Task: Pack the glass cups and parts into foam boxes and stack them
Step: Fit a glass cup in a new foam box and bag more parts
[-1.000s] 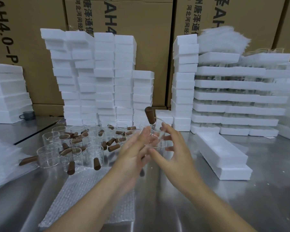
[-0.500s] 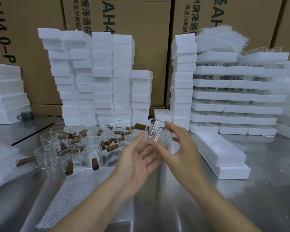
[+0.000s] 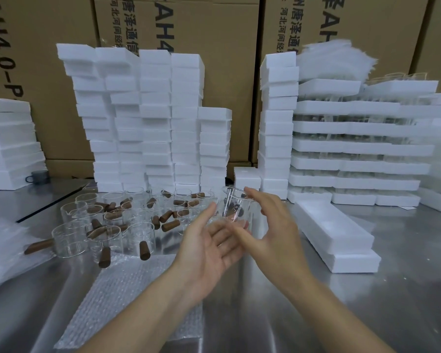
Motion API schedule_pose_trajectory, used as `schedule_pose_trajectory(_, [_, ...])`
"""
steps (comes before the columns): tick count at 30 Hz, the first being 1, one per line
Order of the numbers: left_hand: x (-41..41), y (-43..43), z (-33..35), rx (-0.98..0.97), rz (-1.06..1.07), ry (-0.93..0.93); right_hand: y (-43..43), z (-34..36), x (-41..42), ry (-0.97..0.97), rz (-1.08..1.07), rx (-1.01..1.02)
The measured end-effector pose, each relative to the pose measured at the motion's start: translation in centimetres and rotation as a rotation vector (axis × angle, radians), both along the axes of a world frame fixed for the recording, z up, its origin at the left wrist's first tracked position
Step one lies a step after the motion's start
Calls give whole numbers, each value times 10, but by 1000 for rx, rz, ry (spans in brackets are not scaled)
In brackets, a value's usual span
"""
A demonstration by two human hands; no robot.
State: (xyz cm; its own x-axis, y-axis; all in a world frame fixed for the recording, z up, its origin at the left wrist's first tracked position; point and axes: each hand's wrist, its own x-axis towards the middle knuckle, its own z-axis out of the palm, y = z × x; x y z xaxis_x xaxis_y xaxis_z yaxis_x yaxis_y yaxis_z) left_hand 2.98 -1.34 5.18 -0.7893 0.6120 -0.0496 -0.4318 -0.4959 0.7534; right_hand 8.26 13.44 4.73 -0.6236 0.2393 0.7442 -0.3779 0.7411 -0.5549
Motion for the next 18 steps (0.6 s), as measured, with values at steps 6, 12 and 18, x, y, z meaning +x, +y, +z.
schedule_pose_trajectory(6, [-4, 4, -6, -134, 9, 23, 2, -4, -2, -1, -6, 65])
schedule_pose_trajectory(12, [-8, 4, -7, -159, 188, 125, 1, 1, 2, -160, -38, 160])
schedule_pose_trajectory(18, [-16, -6, -6, -339, 305, 334, 6, 1, 1, -373, -23, 224])
